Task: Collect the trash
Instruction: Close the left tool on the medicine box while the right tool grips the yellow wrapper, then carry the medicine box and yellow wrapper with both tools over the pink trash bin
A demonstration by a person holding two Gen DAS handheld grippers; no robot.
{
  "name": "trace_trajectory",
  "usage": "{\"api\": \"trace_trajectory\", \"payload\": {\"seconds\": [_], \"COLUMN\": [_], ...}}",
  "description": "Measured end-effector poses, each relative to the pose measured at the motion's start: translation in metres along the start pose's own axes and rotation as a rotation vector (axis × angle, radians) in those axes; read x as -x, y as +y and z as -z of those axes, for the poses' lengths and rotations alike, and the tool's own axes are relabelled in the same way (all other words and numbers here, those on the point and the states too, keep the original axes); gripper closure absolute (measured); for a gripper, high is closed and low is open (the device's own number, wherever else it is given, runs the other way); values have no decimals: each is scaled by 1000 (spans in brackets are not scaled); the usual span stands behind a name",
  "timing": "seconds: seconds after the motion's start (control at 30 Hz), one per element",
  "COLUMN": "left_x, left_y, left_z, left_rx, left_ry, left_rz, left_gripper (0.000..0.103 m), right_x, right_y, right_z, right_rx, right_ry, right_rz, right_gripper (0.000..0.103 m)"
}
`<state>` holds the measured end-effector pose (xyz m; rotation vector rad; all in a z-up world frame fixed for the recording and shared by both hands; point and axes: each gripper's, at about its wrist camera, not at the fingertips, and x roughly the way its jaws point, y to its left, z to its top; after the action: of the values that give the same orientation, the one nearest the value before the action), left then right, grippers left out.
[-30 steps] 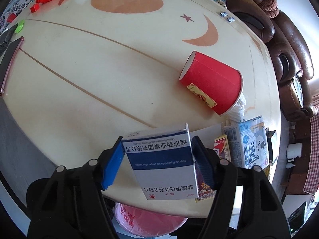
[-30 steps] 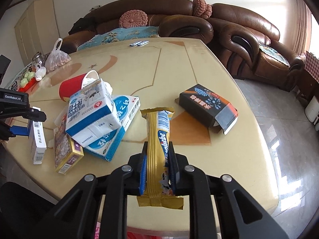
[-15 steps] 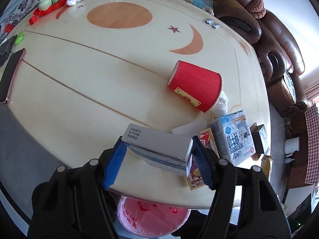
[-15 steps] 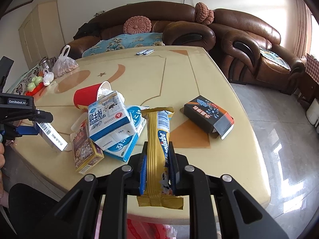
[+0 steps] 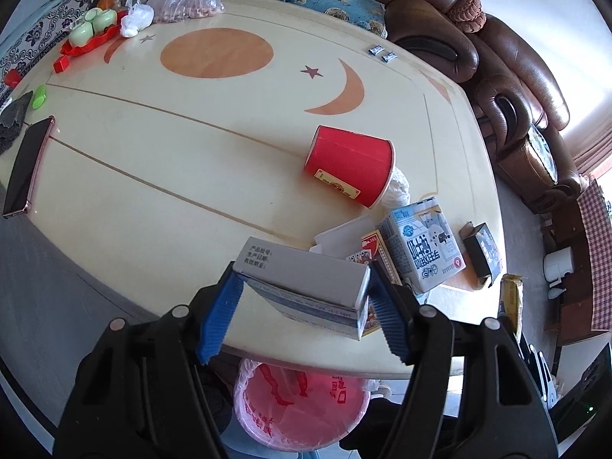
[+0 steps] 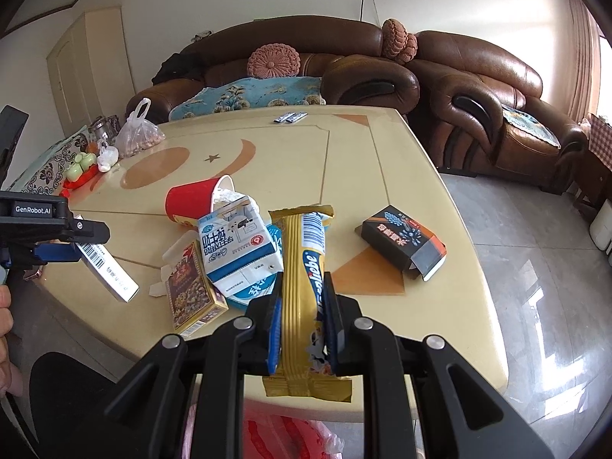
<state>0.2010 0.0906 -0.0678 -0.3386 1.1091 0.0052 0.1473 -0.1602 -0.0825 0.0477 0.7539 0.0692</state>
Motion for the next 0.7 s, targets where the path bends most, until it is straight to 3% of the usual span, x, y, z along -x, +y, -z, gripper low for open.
{"api": "trace_trajectory", "payload": {"seconds": [0.7], "left_x": [62], "left_y": [-13], "left_z": [62], "left_rx": [-143], "left_ry": [-69], "left_rz": [16], "left_gripper": [38], "right_x": [85], "right_y": [32], "right_z": [20], "right_rx": [60], "right_ry": [-42], "right_rz": [-55], "right_gripper": [85]}}
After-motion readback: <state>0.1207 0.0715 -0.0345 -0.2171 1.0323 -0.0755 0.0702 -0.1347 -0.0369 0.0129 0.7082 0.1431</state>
